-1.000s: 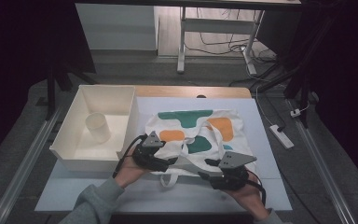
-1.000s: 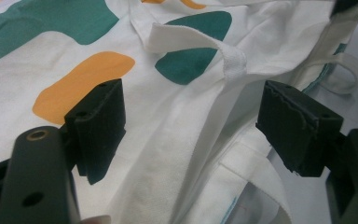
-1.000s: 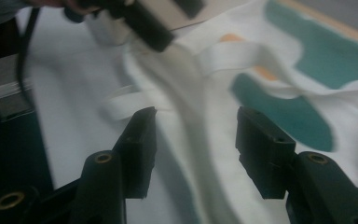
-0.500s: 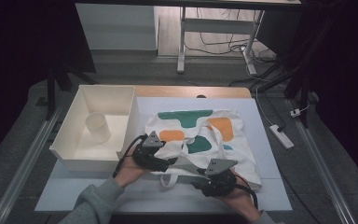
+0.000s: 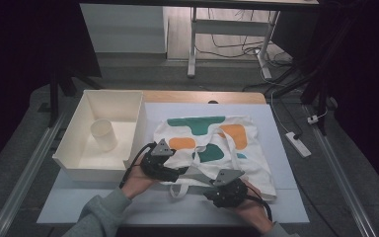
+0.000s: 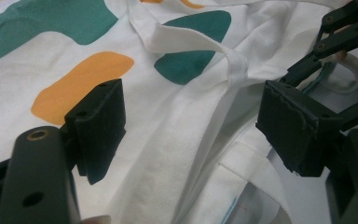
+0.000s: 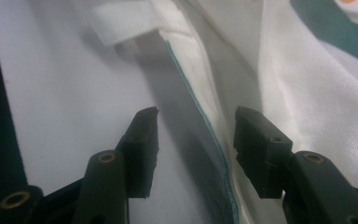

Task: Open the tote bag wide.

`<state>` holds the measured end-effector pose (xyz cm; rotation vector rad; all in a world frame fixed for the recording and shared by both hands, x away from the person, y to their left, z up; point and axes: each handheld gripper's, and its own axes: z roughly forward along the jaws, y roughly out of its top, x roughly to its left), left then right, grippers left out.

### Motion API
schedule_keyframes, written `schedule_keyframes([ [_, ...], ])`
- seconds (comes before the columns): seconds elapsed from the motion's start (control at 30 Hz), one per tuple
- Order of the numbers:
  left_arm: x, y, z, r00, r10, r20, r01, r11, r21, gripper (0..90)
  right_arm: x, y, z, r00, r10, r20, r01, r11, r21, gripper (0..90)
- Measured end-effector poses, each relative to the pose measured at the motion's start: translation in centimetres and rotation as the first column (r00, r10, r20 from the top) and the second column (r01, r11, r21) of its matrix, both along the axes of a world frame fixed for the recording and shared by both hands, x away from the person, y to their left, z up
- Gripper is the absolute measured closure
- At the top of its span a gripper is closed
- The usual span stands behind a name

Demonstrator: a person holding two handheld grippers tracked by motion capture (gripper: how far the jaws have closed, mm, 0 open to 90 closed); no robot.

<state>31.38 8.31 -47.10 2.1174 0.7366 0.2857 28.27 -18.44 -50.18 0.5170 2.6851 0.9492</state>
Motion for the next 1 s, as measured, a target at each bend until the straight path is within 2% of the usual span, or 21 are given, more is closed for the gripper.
schedule_keyframes([
  [0.17, 0.0, 0.0, 0.0, 1.0000, -0.001, 0.001, 0.001, 1.0000, 0.001, 23.7, -0.2, 0.3, -0.4, 0.9999, 0.001, 0.016, 0.000, 0.999, -0.043, 54.5],
  [0.27, 0.0, -0.1, 0.0, 1.0000, -0.003, 0.003, 0.003, 1.0000, 0.001, 23.8, -0.2, 0.5, -0.6, 0.9995, -0.004, 0.031, 0.007, 0.997, -0.071, 59.1],
  [0.37, -0.1, -0.1, 0.1, 1.0000, -0.003, 0.007, 0.003, 1.0000, -0.002, 24.1, -0.1, 0.6, -0.7, 0.9982, -0.014, 0.058, 0.020, 0.995, -0.095, 67.7],
  [0.4, -0.1, -0.1, 0.2, 0.9999, -0.003, 0.010, 0.003, 1.0000, -0.005, 24.1, -0.1, 0.6, -0.7, 0.9982, -0.014, 0.058, 0.020, 0.995, -0.095, 67.7],
  [0.47, -0.2, -0.2, 0.4, 0.9999, -0.008, 0.015, 0.008, 0.9999, -0.007, 24.2, -0.2, 0.7, -0.8, 0.9961, -0.019, 0.086, 0.029, 0.993, -0.117, 76.0],
  [0.5, -0.2, -0.2, 0.4, 0.9999, -0.008, 0.015, 0.008, 0.9999, -0.007, 24.1, -0.2, 0.7, -0.8, 0.9961, -0.019, 0.086, 0.029, 0.993, -0.117, 76.0],
  [0.53, -0.2, -0.3, 0.5, 0.9998, -0.010, 0.018, 0.010, 0.9999, -0.007, 24.2, -0.3, 0.7, -0.8, 0.9947, -0.014, 0.102, 0.027, 0.991, -0.134, 82.6],
  [0.57, -0.2, -0.3, 0.5, 0.9997, -0.011, 0.019, 0.011, 0.9999, -0.007, 24.2, -0.3, 0.7, -0.8, 0.9947, -0.014, 0.102, 0.027, 0.991, -0.134, 82.6],
  [0.6, -0.2, -0.4, 0.6, 0.9997, -0.014, 0.022, 0.014, 0.9999, -0.009, 24.2, -0.2, 0.7, -0.8, 0.9939, -0.015, 0.110, 0.030, 0.990, -0.136, 86.7],
  [0.77, -0.2, -1.5, 1.3, 0.9981, -0.032, 0.052, 0.032, 0.9994, 0.011, 24.2, -0.4, 0.7, -0.6, 0.9918, -0.009, 0.127, 0.027, 0.990, -0.136, 87.8],
  [0.9, -0.2, -2.9, 1.9, 0.9946, -0.068, 0.078, 0.067, 0.9975, 0.025, 25.4, -0.4, 0.5, -0.4, 0.9932, -0.009, 0.116, 0.023, 0.992, -0.121, 87.9],
  [1.0, 0.0, -3.7, 2.2, 0.9925, -0.093, 0.078, 0.091, 0.9953, 0.032, 26.5, -0.4, 0.4, -0.3, 0.9938, -0.006, 0.111, 0.018, 0.994, -0.108, 87.9],
])
